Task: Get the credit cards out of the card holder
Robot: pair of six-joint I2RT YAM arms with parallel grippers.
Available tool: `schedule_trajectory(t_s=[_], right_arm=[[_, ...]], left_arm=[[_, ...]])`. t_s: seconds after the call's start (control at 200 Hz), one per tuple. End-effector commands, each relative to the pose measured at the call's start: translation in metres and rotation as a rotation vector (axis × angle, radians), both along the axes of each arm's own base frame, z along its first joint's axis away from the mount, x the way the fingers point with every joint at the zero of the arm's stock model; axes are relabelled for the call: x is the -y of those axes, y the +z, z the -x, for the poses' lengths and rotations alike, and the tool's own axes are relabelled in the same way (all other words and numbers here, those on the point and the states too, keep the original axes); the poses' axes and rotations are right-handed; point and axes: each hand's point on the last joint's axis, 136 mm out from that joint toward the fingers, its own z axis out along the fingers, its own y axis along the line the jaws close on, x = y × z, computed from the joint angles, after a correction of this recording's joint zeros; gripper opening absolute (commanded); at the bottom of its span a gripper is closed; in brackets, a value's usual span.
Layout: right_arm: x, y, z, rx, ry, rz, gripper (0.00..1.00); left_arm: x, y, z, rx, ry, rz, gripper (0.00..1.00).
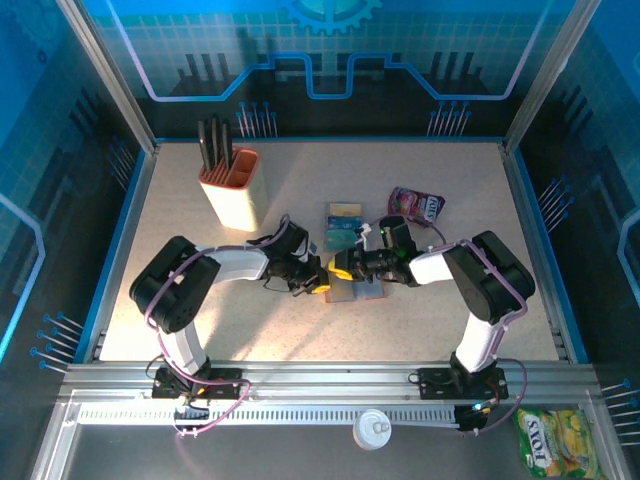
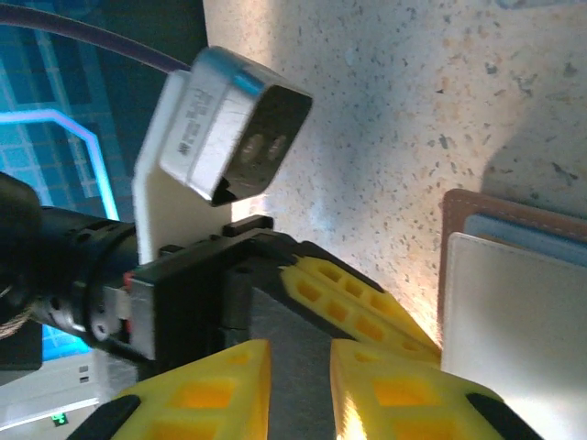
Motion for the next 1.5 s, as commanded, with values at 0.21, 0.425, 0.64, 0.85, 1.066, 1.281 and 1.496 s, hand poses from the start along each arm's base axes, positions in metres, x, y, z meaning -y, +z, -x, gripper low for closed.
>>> schedule_trajectory(t_s=[0.21, 0.425, 0.64, 0.85, 1.066, 1.281, 1.496], right_arm=[[0.007, 0.011, 0.000, 0.050, 0.003, 0.064, 0.25], [0.020, 0.014, 0.004, 0.085, 0.020, 0.230, 0.27], [0.030, 0.017, 0.005, 0.105, 0.029, 0.341, 0.28], [0.034, 0.012, 0.009, 0.095, 0.039, 0.390, 0.29], [0.027, 0.022, 0.003, 0.119, 0.040, 0.380, 0.29], [0.025, 0.024, 0.002, 0.125, 0.051, 0.379, 0.29], [0.006, 0.021, 0.012, 0.138, 0.145, 0.425, 0.29]], left_arm=[[-0.020, -0.024, 0.015, -0.052, -0.038, -0.143, 0.06], [-0.035, -0.027, 0.017, -0.055, -0.041, -0.184, 0.05], [-0.057, -0.024, 0.017, -0.049, -0.037, -0.203, 0.05], [-0.079, -0.019, 0.017, -0.044, -0.032, -0.217, 0.05], [-0.087, -0.013, 0.018, -0.029, -0.034, -0.219, 0.04], [-0.082, 0.014, -0.001, 0.049, -0.001, -0.182, 0.05], [-0.072, 0.017, -0.007, 0.042, 0.007, -0.133, 0.05]])
